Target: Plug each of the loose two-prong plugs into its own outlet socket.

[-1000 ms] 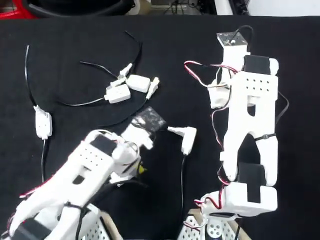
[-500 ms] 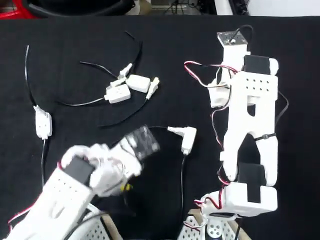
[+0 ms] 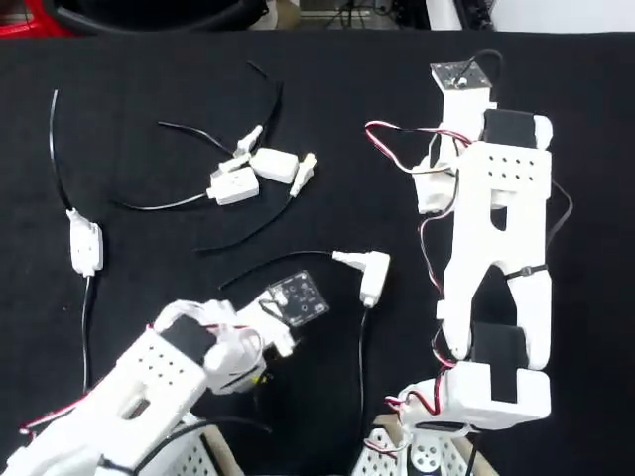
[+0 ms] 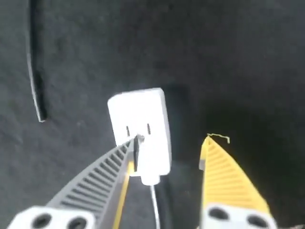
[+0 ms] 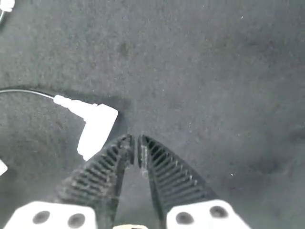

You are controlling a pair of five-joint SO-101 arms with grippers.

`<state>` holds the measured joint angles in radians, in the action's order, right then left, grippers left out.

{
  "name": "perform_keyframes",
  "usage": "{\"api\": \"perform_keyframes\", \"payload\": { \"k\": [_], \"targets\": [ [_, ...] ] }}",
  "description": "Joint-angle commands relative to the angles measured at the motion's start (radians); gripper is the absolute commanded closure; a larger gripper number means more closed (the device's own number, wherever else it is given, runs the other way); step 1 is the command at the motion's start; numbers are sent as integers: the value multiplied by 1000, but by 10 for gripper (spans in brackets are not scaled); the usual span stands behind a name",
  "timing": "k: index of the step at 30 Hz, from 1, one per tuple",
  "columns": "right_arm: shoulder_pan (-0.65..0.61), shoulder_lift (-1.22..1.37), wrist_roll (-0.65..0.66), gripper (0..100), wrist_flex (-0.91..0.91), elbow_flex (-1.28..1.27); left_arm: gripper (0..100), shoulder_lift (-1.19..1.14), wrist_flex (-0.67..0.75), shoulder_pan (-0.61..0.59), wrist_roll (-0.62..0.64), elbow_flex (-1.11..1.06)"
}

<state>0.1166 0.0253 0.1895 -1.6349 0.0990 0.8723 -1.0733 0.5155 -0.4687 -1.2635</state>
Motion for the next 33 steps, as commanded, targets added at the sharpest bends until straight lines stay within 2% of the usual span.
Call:
{"api": "perform_keyframes", "payload": {
  "k": [1, 4, 8, 14, 19, 29, 33],
  "targets": [
    [3, 1, -8, 983, 23, 2, 784, -173, 43, 4, 12, 77],
    [3, 1, -8, 983, 23, 2, 784, -272, 46, -10, 11, 111],
    [3, 1, -5, 983, 25, 2, 784, -333, 49, -105, 0, 163],
    [3, 1, -2, 983, 25, 2, 805, -361, 110, -272, -204, 154],
    [3, 1, -2, 983, 25, 2, 812, -361, 101, -289, -227, 174],
    [5, 1, -2, 983, 25, 2, 798, -253, -166, -295, -230, 389],
    [5, 1, 0, 983, 25, 2, 764, -210, -176, -321, -242, 395]
  ]
}}
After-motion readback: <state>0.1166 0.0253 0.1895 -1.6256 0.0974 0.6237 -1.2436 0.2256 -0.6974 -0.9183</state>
